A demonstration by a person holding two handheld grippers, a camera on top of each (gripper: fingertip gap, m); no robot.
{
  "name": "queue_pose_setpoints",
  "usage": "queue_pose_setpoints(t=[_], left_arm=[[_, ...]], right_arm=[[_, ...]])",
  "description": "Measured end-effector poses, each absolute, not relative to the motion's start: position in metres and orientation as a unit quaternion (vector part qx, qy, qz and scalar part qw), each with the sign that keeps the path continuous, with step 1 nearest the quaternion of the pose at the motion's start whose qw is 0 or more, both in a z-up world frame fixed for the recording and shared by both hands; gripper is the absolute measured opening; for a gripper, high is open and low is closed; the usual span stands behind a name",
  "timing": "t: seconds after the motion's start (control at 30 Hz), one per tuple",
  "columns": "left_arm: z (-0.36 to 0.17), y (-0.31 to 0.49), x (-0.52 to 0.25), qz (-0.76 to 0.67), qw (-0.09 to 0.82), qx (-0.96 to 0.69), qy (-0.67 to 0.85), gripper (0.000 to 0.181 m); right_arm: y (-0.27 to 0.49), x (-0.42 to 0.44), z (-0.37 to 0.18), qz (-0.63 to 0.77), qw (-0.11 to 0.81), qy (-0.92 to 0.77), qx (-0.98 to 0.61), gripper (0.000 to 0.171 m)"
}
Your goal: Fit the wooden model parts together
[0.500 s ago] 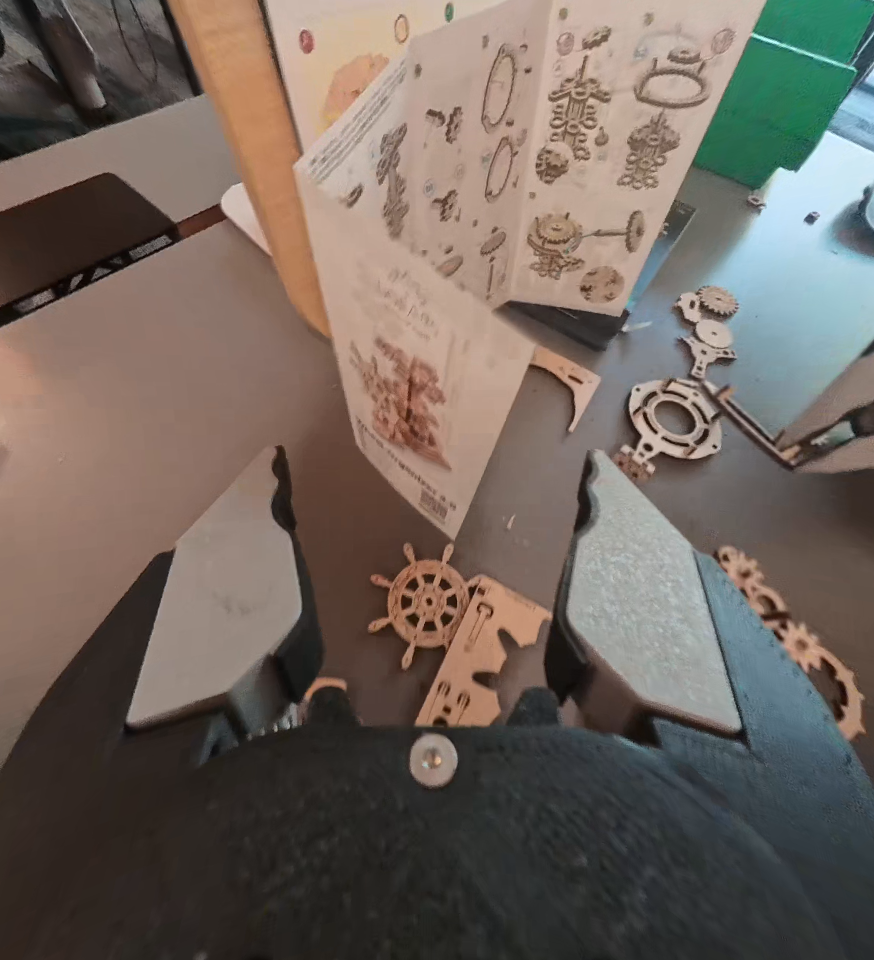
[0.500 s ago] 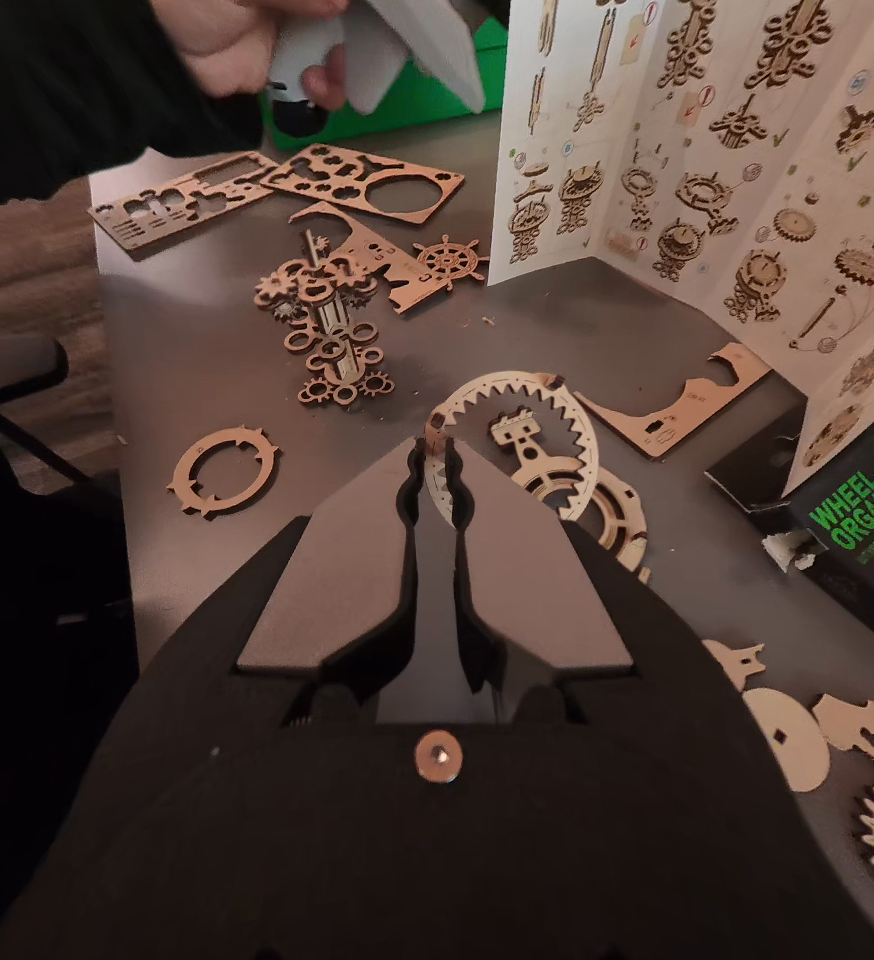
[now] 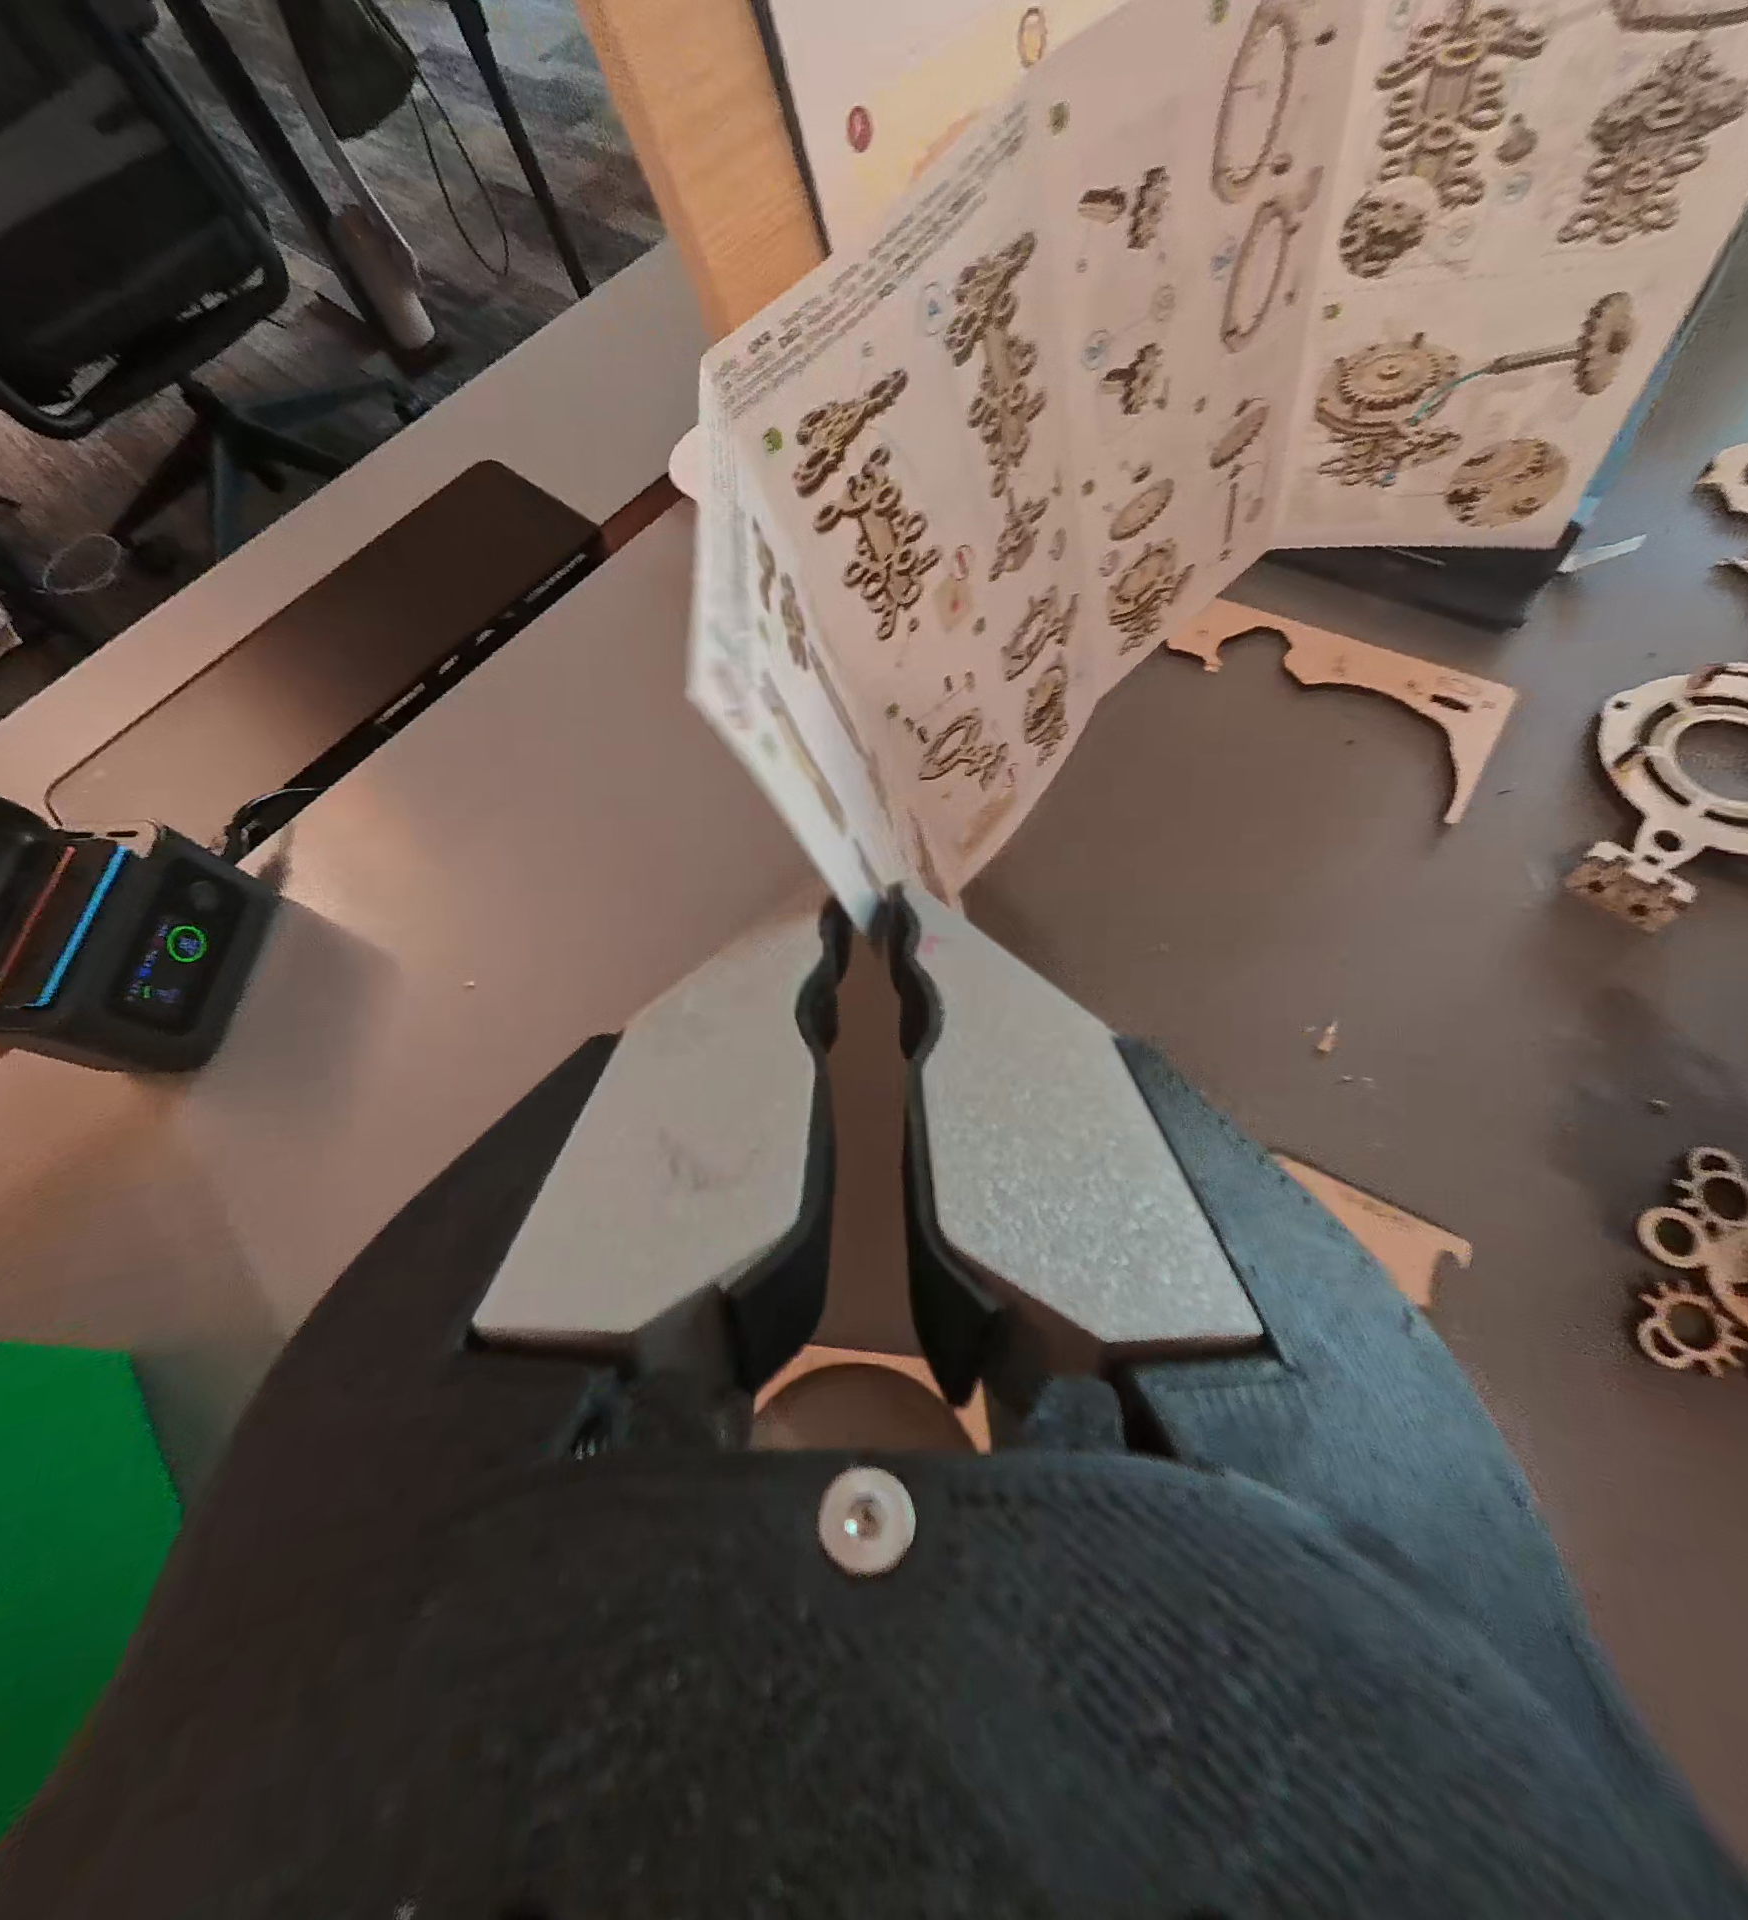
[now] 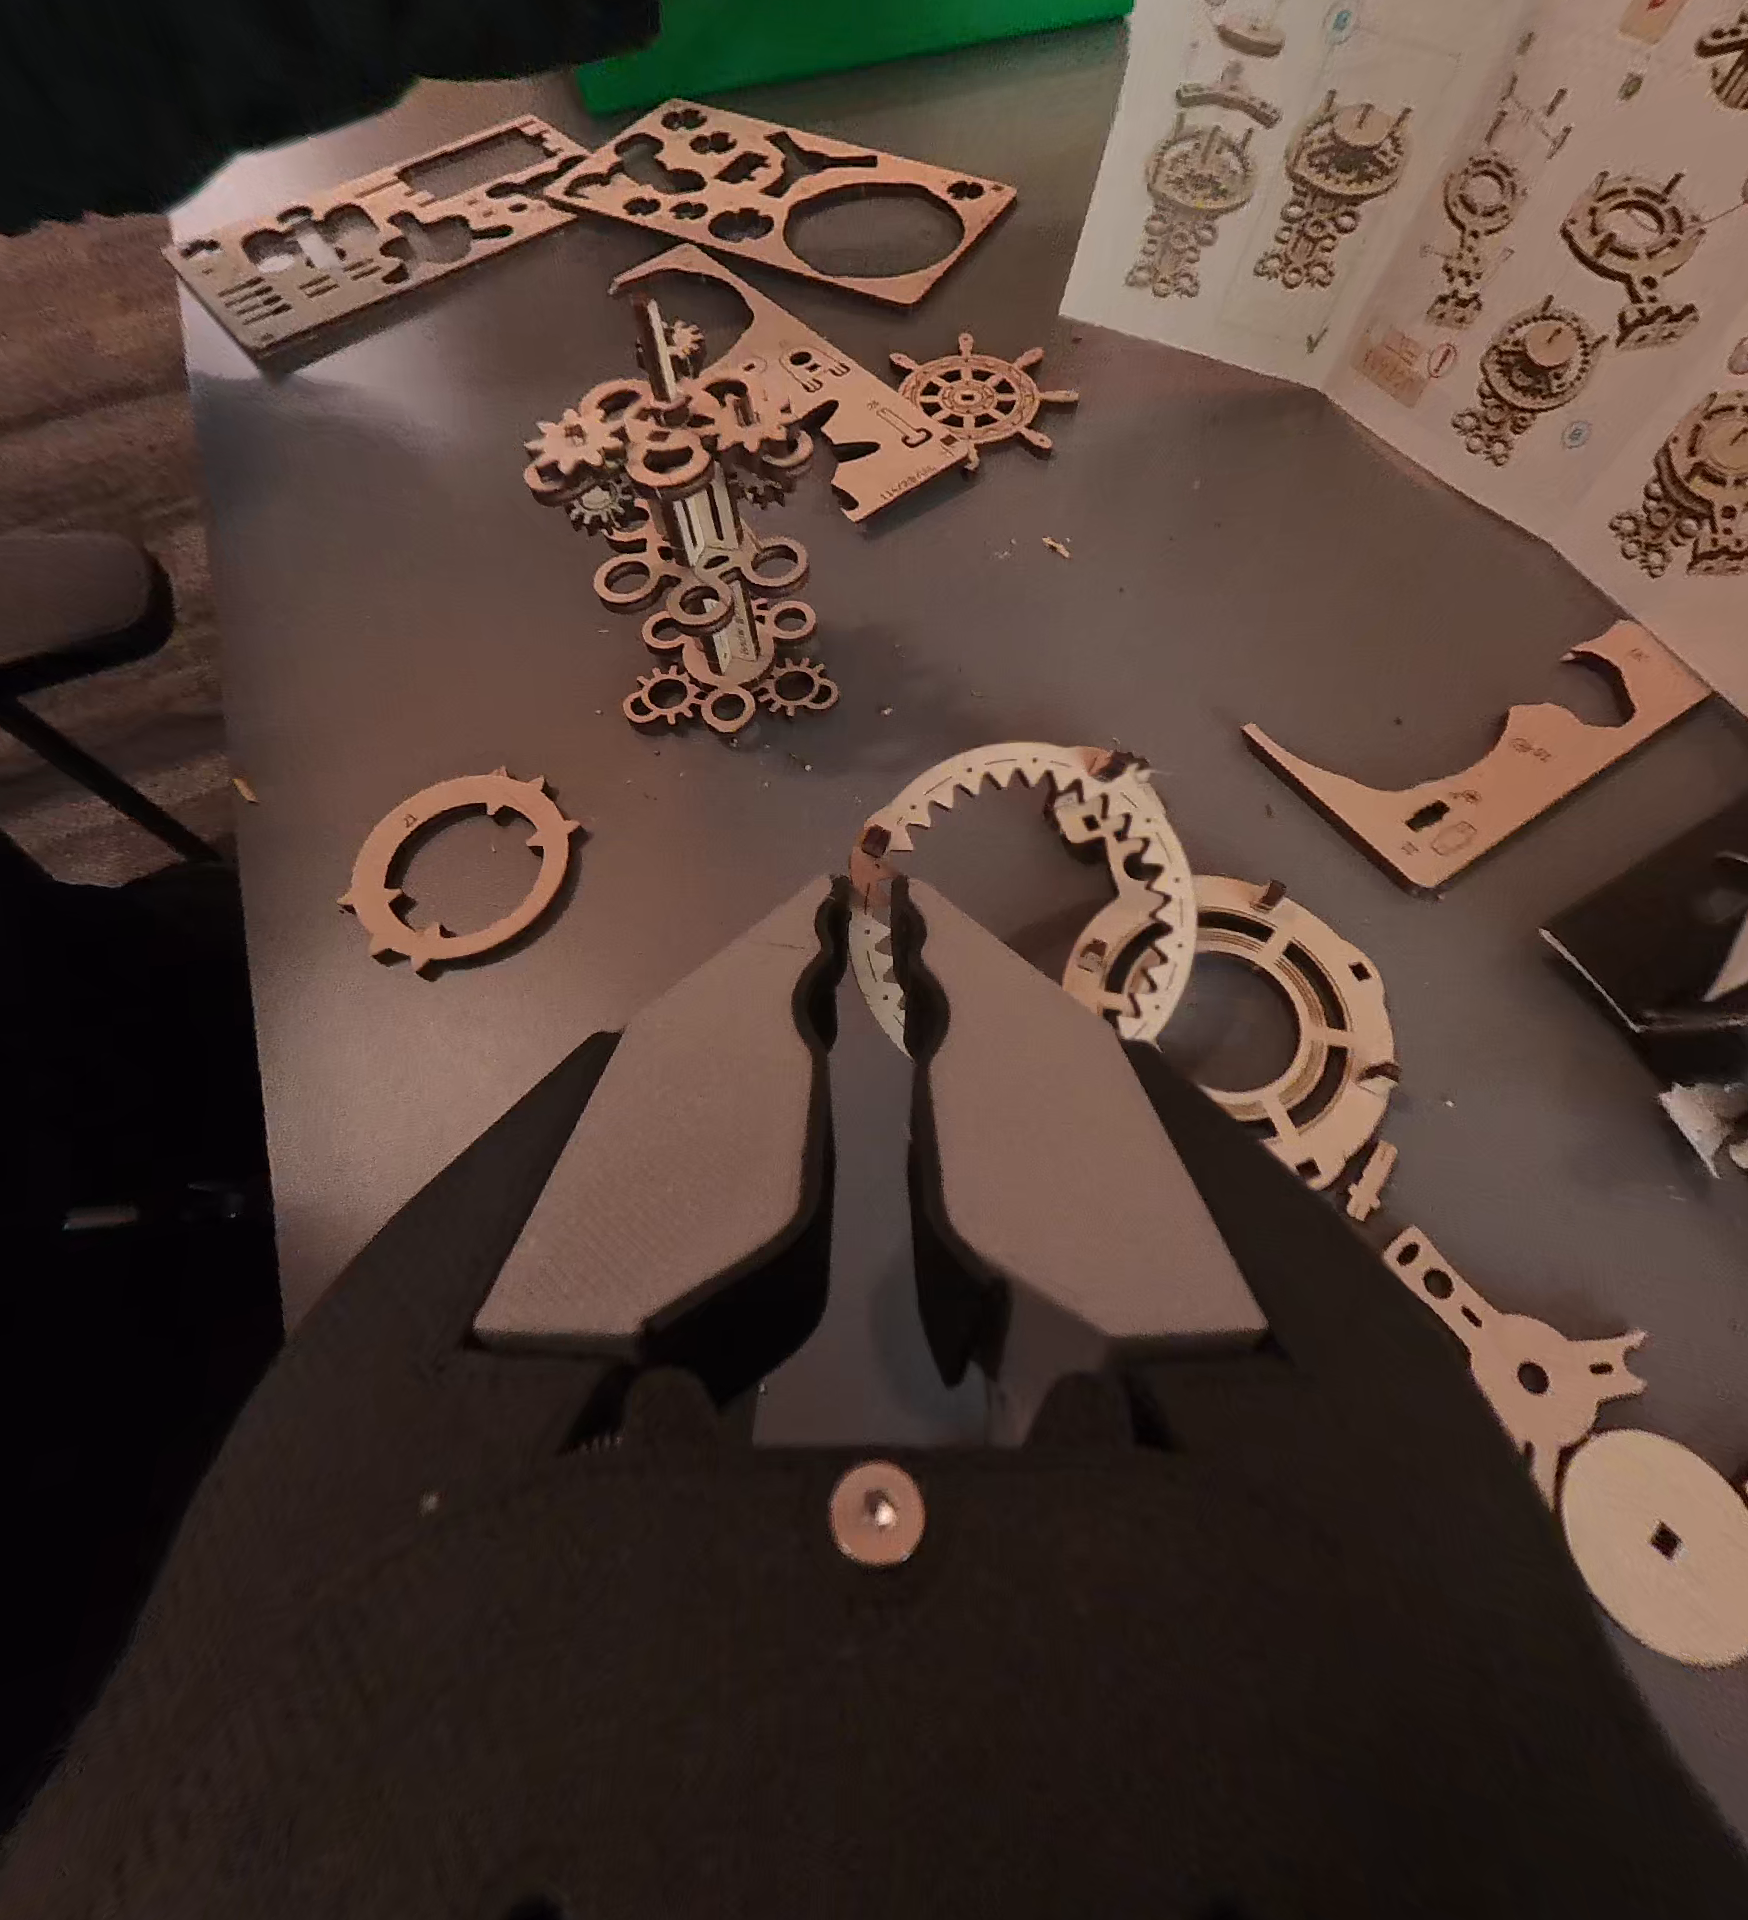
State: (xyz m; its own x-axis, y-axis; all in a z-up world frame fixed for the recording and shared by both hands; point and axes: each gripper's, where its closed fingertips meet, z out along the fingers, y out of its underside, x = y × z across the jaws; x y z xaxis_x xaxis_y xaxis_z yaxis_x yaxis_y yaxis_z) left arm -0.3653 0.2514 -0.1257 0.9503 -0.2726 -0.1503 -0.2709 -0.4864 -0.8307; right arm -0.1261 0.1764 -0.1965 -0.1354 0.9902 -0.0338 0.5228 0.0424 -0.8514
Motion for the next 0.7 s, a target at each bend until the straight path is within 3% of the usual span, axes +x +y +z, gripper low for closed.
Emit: queue_pose_setpoints(t=[0.7], left_arm=[[-0.132, 0.266, -0.375, -0.047, 0.513, -0.839, 0.174, 0.000]], right_arm=[[0.165, -0.144, -0.209, 0.325, 0.315, -0.713, -0.536, 0.004]])
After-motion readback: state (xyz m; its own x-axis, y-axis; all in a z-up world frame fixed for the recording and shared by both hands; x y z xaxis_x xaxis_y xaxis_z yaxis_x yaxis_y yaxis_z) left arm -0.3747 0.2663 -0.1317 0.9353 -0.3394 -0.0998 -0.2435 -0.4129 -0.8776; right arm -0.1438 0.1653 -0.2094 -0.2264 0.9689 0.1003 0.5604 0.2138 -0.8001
